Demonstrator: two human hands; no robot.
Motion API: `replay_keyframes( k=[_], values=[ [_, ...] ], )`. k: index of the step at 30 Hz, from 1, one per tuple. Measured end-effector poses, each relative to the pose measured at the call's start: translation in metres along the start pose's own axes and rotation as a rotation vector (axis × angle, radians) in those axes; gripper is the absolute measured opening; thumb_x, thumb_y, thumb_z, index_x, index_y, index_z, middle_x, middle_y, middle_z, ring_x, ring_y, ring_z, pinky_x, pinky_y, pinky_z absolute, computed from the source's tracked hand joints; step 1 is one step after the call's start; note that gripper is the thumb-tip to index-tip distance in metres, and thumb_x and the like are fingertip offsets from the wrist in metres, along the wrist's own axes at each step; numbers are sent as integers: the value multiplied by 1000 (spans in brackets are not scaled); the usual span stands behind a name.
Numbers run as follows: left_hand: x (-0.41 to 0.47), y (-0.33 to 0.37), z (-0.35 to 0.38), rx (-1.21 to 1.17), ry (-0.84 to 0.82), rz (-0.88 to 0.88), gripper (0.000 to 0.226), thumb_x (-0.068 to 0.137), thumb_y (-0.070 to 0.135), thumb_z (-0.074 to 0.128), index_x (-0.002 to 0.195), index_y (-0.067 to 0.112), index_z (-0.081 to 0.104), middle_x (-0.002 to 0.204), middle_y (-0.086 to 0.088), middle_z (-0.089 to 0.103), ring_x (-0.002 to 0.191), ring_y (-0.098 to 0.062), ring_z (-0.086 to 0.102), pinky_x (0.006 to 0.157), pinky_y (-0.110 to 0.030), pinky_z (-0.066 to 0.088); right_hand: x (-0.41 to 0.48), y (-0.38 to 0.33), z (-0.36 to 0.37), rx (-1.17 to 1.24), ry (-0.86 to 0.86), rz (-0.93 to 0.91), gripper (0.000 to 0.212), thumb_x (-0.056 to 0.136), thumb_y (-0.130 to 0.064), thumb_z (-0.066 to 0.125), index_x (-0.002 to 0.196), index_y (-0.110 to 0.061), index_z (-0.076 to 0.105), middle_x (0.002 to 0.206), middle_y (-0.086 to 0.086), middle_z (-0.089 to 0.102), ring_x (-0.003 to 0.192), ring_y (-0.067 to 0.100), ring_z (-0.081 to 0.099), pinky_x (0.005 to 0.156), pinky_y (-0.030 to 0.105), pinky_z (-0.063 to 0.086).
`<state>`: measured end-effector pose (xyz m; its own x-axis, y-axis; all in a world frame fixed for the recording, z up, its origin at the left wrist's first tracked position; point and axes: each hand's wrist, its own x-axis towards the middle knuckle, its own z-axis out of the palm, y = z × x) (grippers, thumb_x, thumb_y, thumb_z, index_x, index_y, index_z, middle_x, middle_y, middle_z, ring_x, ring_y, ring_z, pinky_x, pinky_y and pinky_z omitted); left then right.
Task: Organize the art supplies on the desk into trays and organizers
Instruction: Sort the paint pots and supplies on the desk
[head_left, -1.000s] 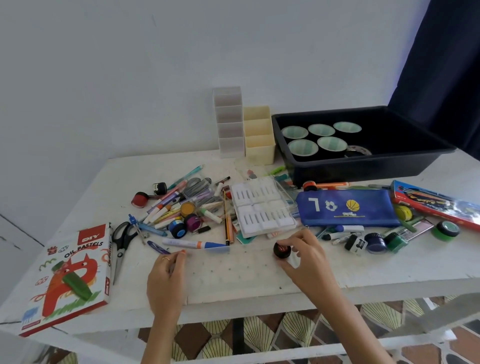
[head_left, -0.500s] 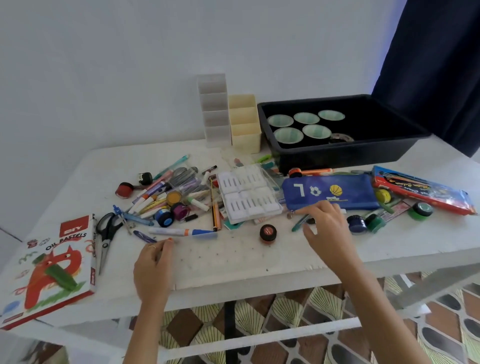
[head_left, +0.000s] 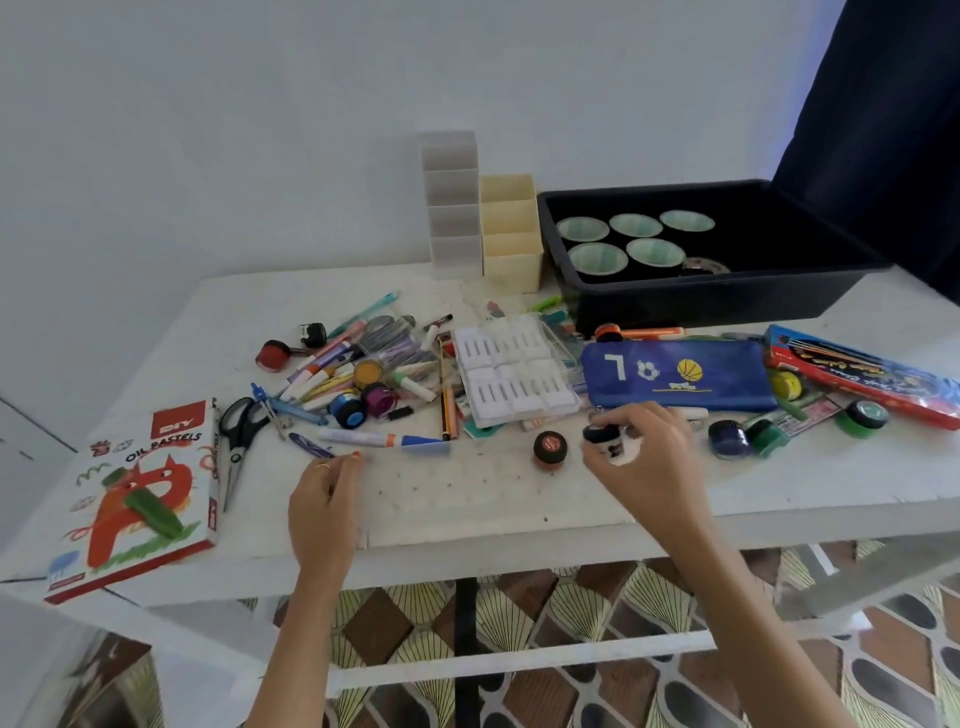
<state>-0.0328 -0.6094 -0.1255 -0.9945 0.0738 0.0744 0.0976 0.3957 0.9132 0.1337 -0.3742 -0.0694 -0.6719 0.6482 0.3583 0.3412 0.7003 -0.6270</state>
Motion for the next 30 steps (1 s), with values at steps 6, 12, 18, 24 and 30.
replay_keyframes(
  k=[6,12,18,24,30],
  values=[
    [0,0,0,8,10,3,19,93,23,51,84,14,64,82,-6,60,71,-12,50,63,-30,37,-15,-30,18,243,-122,21,21,67,-8,74,80,-17,59,85,-3,60,73,4,53,63,9,41],
    [-2,2,0,17,18,9,18,92,24,52,85,14,65,82,-3,60,74,-11,52,65,-29,39,-18,-23,28,145,-122,116,26,69,-13,79,83,-21,59,89,-5,58,77,6,48,63,5,33],
    [-3,4,0,32,25,20,17,93,22,50,87,17,65,83,-2,60,72,-9,52,61,-25,38,-25,-27,36,70,-113,232,26,72,-22,79,92,-20,61,99,-2,49,99,16,42,70,23,30],
    [-3,5,1,29,32,24,17,93,21,51,84,16,64,81,-4,60,70,-8,51,61,-25,37,-19,-27,41,174,-241,515,30,75,-25,72,94,-21,50,106,3,37,94,22,49,72,28,38],
    [-3,3,1,20,34,12,19,93,21,50,83,13,65,79,-5,58,69,-11,50,61,-27,37,-13,-31,40,165,-291,553,47,73,-36,77,105,-20,47,109,2,37,80,16,52,70,28,41]
  ],
)
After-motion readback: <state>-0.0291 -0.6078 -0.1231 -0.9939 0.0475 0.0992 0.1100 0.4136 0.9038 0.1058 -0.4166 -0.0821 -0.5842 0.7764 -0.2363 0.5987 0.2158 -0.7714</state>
